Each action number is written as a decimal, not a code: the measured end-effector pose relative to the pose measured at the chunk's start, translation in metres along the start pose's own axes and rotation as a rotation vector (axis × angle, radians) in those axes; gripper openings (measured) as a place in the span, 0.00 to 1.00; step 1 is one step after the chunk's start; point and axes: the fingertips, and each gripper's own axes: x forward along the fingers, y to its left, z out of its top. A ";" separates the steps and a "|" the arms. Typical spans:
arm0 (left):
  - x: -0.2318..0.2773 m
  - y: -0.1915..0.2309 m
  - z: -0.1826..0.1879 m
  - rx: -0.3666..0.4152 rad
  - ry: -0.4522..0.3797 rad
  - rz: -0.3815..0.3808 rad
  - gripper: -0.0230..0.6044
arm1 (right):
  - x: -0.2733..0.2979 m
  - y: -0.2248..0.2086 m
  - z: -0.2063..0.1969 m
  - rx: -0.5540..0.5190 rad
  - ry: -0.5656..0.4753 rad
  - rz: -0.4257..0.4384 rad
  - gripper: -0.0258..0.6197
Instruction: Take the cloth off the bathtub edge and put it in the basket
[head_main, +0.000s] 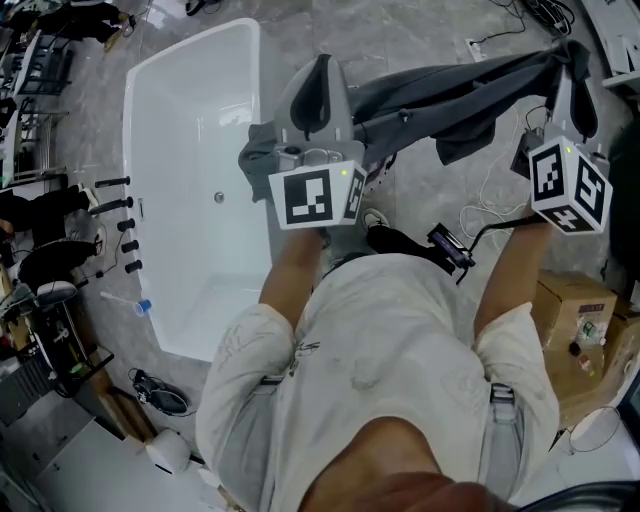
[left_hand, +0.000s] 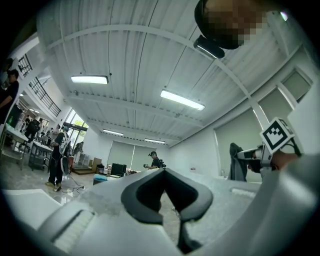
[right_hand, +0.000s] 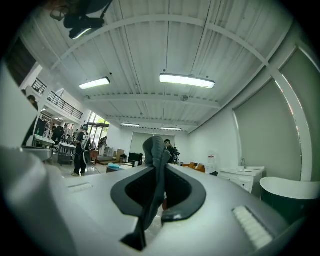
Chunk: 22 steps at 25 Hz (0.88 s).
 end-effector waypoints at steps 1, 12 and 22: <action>0.001 0.000 0.000 -0.002 0.001 -0.002 0.04 | 0.000 -0.002 0.001 -0.003 0.001 -0.006 0.09; 0.029 -0.048 -0.006 -0.005 0.022 -0.128 0.04 | -0.022 -0.044 0.003 -0.009 0.006 -0.116 0.09; 0.049 -0.129 -0.015 -0.011 0.044 -0.284 0.04 | -0.059 -0.093 -0.014 -0.007 0.035 -0.199 0.09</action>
